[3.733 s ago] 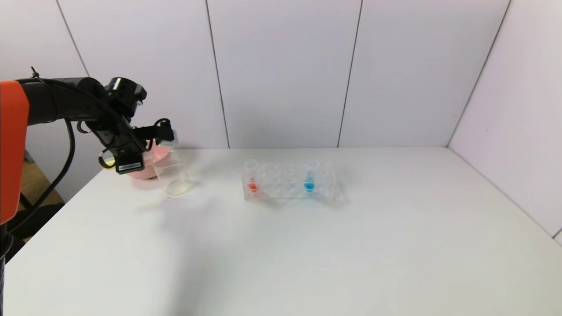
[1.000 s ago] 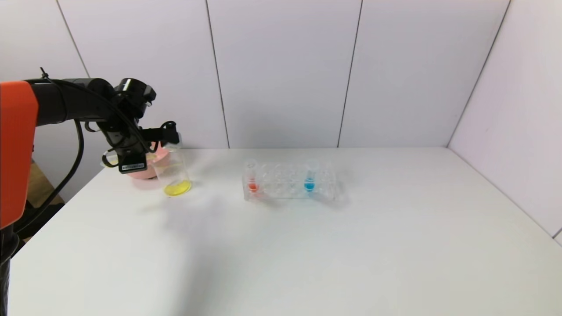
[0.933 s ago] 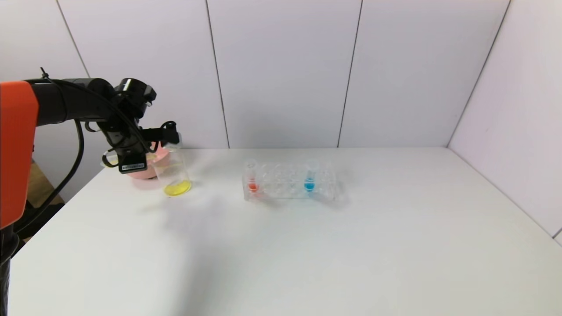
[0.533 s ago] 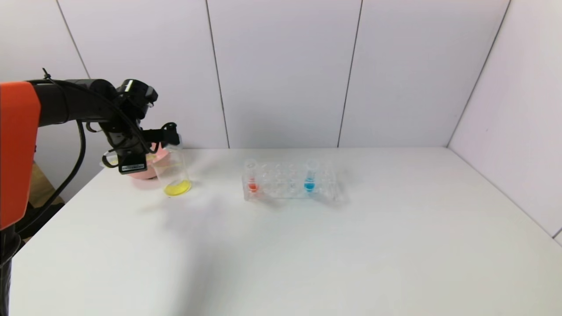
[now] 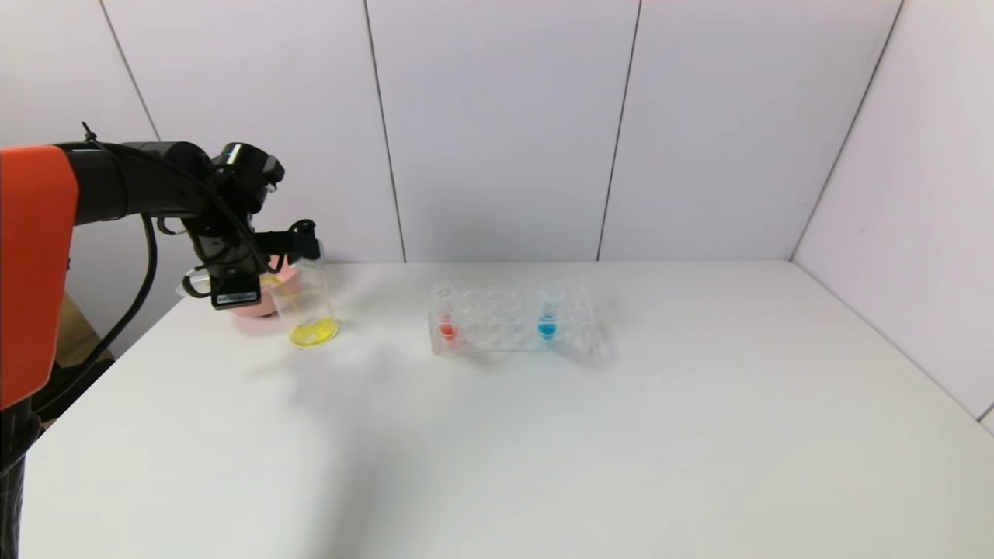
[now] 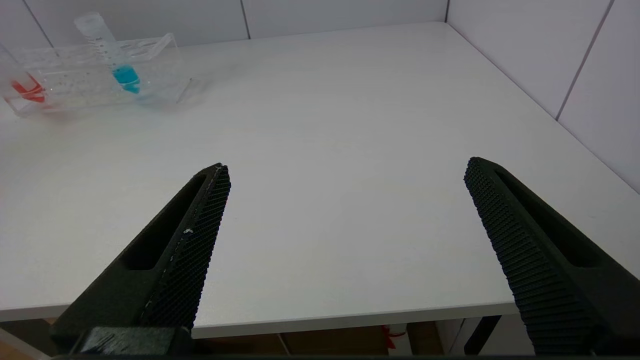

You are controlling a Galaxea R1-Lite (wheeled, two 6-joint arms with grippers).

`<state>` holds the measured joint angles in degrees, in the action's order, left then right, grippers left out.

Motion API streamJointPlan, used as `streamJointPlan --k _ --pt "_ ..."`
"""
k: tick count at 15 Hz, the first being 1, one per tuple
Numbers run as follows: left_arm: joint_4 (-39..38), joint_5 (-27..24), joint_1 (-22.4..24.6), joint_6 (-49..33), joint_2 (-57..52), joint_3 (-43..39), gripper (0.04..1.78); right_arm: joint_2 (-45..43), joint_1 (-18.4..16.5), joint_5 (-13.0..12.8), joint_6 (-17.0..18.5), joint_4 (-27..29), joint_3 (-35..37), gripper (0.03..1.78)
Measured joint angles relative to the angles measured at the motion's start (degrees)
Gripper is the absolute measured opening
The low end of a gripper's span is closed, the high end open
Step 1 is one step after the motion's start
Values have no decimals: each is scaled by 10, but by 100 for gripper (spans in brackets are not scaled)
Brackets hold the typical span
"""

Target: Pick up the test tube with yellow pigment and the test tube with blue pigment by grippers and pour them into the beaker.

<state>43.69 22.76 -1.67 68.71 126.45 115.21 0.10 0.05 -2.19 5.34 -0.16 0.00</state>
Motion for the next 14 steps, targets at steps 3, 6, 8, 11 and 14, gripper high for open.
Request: streamJointPlan --k 3,6,8,11,14 --pt "1 11 0 1 0 0 54 0 0 0 0 0 0 171" --pt "2 15 -2 0 0 0 54 0 0 0 0 0 0 171" --pt "3 19 -3 0 0 0 54 0 0 0 0 0 0 171" --pt "6 20 -5 0 0 0 54 0 0 0 0 0 0 171" --pt "6 23 -5 0 0 0 54 0 0 0 0 0 0 171"
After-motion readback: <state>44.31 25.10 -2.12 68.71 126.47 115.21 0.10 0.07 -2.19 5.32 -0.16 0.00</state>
